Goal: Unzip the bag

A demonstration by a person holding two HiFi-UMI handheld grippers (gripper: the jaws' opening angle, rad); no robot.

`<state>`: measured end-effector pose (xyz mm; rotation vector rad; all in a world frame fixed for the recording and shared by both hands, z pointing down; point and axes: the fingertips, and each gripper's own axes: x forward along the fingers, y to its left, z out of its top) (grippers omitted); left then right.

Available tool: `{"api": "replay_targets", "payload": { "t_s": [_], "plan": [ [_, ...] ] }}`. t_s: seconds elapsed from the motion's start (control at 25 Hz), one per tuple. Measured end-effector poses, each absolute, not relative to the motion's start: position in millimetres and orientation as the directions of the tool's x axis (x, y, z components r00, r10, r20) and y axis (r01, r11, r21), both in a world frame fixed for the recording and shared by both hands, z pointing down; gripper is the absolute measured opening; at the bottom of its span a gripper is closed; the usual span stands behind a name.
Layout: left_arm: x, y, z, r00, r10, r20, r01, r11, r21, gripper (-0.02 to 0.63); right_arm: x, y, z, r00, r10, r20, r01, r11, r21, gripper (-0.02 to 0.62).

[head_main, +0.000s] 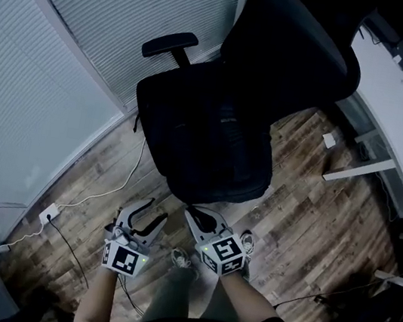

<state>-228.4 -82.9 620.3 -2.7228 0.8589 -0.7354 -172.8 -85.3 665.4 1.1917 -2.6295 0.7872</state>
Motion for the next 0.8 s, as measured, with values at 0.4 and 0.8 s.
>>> {"api": "replay_targets", "payload": {
  "t_s": [0.4,0.8],
  "plan": [
    [-165,-106,655,0.698,-0.514,0.499,-0.305,-0.844,-0.442,0.247,-151,-84,658,-0.758,-0.56,0.333,-0.65,0.612,-0.451,0.054],
    [-124,-114,669,0.657,-0.509,0.556,-0.241,-0.841,-0.485,0.214,-121,-81,650,-0.812,-0.492,0.315,-0.583,0.645,-0.495,0.054]
  ]
}}
